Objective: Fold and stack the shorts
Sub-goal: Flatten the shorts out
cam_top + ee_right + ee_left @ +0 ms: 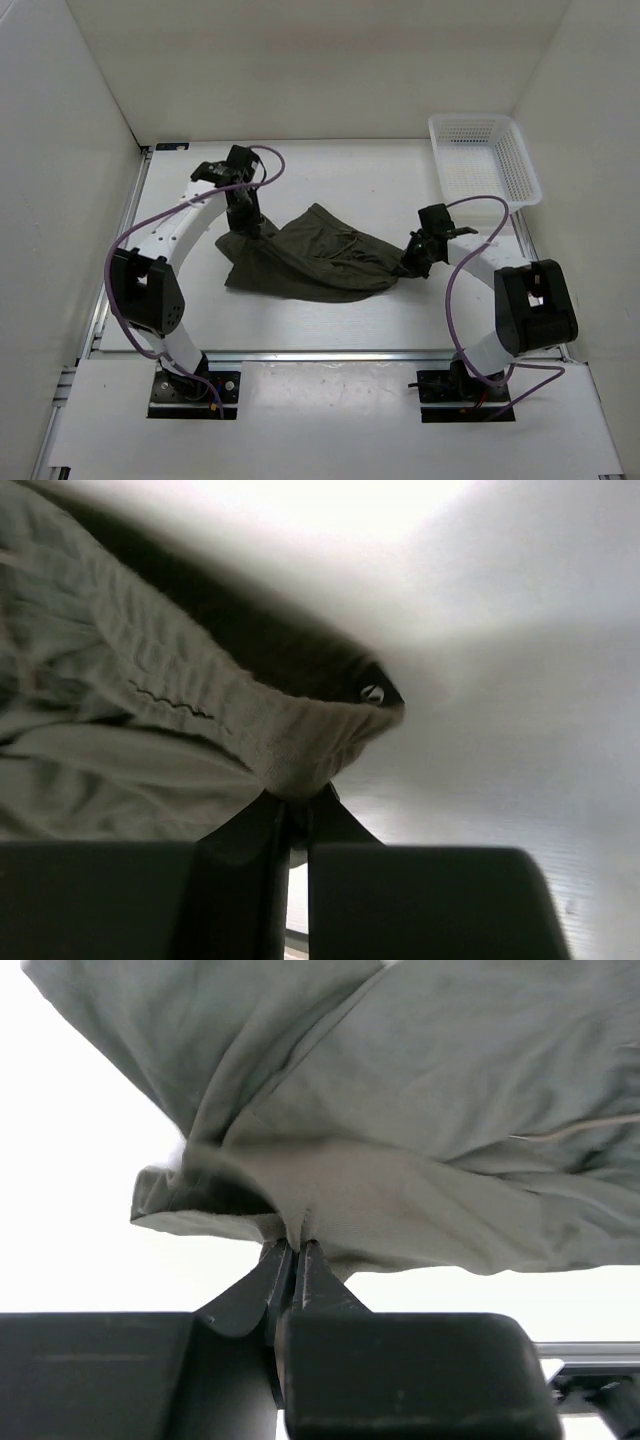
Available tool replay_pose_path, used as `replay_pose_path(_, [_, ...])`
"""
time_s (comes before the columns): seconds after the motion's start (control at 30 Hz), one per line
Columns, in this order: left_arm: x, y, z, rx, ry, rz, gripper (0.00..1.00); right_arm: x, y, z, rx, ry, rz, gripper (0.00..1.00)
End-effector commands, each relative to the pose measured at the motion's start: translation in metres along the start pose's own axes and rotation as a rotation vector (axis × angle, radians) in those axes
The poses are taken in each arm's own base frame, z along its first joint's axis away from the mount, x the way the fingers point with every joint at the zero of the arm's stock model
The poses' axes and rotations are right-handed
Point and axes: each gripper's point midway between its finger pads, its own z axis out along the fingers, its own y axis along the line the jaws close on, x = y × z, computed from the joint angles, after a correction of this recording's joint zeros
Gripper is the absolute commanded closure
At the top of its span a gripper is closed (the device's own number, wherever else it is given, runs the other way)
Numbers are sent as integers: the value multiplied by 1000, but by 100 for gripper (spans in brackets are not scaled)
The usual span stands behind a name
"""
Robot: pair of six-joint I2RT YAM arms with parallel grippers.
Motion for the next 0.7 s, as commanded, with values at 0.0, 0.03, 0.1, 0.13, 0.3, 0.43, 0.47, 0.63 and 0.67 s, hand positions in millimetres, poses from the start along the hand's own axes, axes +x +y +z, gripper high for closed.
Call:
replay_pose_path(0.0, [-53, 2, -38, -1, -146, -7, 89, -59, 52, -24, -106, -153, -29, 100])
replay_pose_path(0.03, [-66, 3, -46, 2, -168, -7, 89, -67, 58, -31, -97, -161, -49, 100])
replay_pose_path(0.1, [-112, 7, -76, 9, -262, -46, 89, -114, 101, -66, -150, -267, -90, 100])
replay_pose_path(0.13, [-128, 9, -88, 15, -298, -57, 89, -128, 115, -82, -163, -304, -95, 100])
replay_pose_path(0.3, [-199, 29, -174, 140, -528, -169, 89, -189, 187, -193, -300, -530, -166, 100])
replay_pose_path(0.43, [-191, 49, -207, 209, -594, -213, 89, -190, 187, -223, -311, -588, -173, 100])
replay_pose_path(0.47, [-193, 48, -214, 224, -638, -208, 89, -185, 183, -234, -311, -612, -171, 100])
replay_pose_path(0.63, [-111, 60, -166, 217, -491, -204, 89, -136, 122, -200, -203, -590, -107, 95])
replay_pose_path(0.67, [-95, 65, -149, 205, -453, -210, 89, -128, 113, -191, -198, -579, -92, 89])
